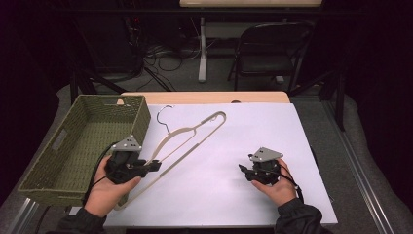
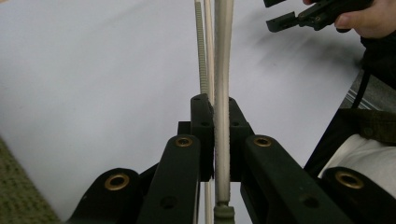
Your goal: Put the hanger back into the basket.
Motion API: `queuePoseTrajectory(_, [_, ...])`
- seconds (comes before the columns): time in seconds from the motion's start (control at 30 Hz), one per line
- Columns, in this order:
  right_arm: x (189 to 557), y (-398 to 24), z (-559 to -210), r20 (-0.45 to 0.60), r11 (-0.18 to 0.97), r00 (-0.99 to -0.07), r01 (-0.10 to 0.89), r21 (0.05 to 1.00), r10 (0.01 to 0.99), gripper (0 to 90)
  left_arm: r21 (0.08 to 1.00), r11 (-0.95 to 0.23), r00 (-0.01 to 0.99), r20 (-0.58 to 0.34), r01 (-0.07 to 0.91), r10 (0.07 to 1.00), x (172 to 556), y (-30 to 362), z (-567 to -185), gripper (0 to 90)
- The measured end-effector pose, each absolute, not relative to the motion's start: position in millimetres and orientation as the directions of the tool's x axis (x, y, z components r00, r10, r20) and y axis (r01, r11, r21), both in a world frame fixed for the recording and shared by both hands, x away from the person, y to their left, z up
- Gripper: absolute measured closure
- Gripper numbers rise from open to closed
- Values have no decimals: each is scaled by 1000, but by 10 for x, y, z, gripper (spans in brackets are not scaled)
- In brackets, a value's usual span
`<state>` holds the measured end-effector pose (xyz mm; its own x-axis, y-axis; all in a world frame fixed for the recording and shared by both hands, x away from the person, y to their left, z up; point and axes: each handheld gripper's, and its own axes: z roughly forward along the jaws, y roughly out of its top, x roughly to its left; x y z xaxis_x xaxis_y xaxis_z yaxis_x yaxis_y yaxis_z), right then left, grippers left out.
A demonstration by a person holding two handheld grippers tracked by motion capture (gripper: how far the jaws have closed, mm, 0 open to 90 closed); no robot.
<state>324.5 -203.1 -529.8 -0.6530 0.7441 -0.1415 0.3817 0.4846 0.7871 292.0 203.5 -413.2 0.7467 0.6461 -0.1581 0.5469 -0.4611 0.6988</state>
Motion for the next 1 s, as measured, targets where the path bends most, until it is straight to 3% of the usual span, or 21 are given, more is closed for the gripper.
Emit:
queuePoseTrajectory(0.5, [3251, -2031, -5310, -141, 484, -651, 385, 786, 746, 467, 713, -411, 692, -144, 568, 707, 2923, 2297, -3960, 875])
queuePoseTrajectory(1.0, [3252, -2031, -5318, -139, 485, -652, 387, 785, 746, 467, 719, -435, 632, -8, 543, 775, 2910, 2490, -3743, 875])
